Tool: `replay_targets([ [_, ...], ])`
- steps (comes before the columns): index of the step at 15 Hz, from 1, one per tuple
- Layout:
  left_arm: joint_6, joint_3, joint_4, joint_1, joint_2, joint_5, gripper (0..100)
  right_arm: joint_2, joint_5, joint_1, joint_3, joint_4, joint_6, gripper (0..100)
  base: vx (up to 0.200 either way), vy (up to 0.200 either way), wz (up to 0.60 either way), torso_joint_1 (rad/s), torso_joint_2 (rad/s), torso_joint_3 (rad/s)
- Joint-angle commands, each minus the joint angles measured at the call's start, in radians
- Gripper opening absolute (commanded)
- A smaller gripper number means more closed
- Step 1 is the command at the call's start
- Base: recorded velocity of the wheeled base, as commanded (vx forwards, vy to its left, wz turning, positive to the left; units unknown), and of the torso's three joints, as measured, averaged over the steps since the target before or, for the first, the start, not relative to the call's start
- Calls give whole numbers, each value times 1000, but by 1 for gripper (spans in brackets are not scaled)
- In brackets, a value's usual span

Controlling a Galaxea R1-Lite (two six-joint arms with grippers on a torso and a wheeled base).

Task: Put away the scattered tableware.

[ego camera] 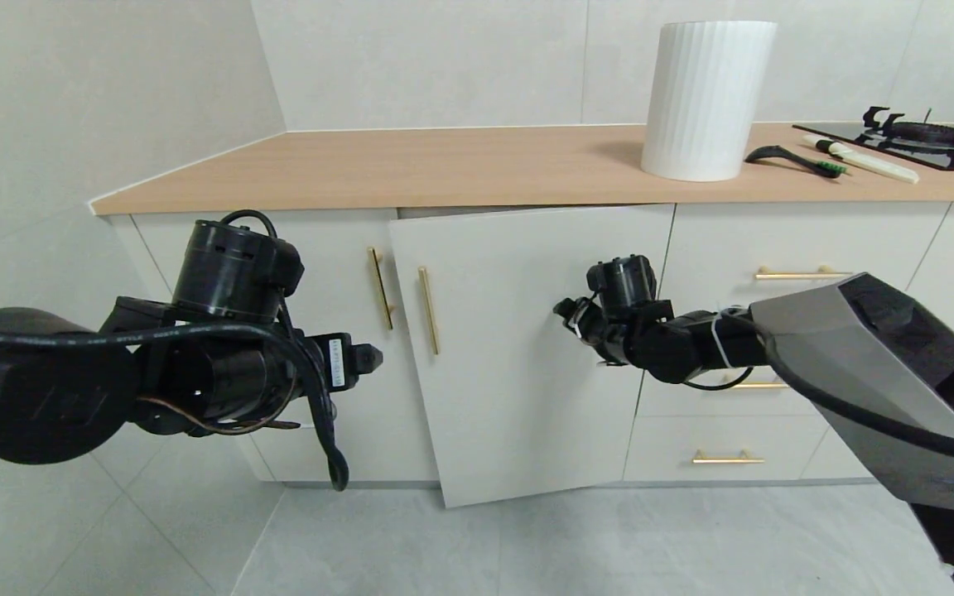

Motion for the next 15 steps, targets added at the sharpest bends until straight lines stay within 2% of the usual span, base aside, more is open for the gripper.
replay_targets([
  [1, -1, 0, 0, 0, 2, 0, 100, 70, -32, -13, -72, 3, 1, 100, 0, 0, 0, 0, 0, 0],
  [7, -1, 1, 0, 0, 3, 0, 100, 110, -76, -64, -141, 3, 0, 100, 0, 0, 0, 0, 0, 0],
  [10, -1, 1, 0, 0, 5, 0, 100, 87, -79, -67, -133, 21, 1, 100, 0, 0, 0, 0, 0, 0],
  [12, -1, 1, 0, 0, -1, 0, 100, 1, -75, -56, -56, 57, 3, 100, 0, 0, 0, 0, 0, 0],
  [13, 4, 1, 0, 0, -23, 0, 100, -80, -75, -41, 48, 53, -9, 100, 0, 0, 0, 0, 0, 0],
  [15, 29, 7, 1, 0, -76, -1, 100, -201, -82, -32, 174, 52, -49, 100, 0, 0, 0, 0, 0, 0],
])
